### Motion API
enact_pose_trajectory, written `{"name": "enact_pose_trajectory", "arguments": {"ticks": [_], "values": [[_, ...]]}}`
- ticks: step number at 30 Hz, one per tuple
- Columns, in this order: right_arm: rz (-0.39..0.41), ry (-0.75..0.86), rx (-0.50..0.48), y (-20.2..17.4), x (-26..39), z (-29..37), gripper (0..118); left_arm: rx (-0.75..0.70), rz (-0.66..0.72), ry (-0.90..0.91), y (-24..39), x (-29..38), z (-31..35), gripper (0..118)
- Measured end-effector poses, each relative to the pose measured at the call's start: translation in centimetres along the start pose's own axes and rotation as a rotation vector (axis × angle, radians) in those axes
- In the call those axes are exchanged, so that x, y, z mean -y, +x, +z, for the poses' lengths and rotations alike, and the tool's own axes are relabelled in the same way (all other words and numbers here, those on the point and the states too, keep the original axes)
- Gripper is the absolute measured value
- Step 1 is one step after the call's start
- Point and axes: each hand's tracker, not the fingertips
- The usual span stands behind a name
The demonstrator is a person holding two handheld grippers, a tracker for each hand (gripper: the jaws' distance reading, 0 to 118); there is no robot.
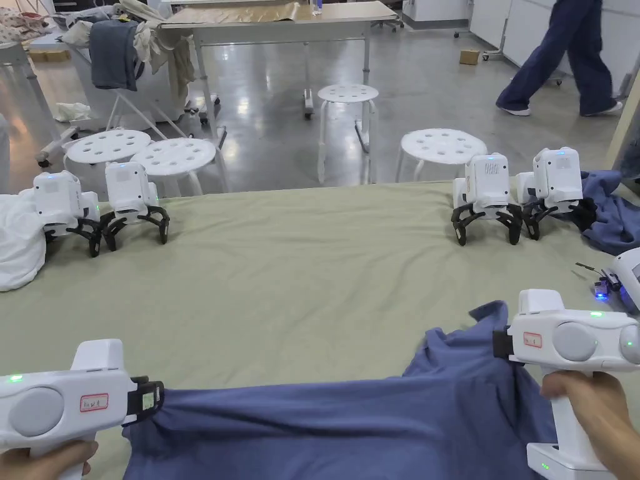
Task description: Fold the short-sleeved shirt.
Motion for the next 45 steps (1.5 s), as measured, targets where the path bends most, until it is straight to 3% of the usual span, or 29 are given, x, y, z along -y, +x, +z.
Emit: {"name": "enact_pose_trajectory", "arguments": {"ticks": [8,18,30,38,45], "values": [[0.007,0.149,-0.064,-0.4,-4.4,10.1,5,-0.016,0.025,0.101,1.4,-3.0,4.8,0],[0.043,0.397,-0.11,-2.1,-13.8,21.4,5,-0.064,-0.026,0.329,3.7,-13.5,13.9,0],[0.07,0.643,-0.076,-4.2,-26.8,30.4,5,-0.12,-0.1,0.55,6.2,-26.6,22.4,0],[0.073,0.759,-0.067,-5.2,-30.8,34.1,5,-0.144,-0.114,0.652,6.8,-30.6,25.3,0],[0.092,0.702,-0.063,-4.6,-29.0,30.1,5,-0.15,-0.116,0.605,6.1,-28.0,22.7,0]]}}
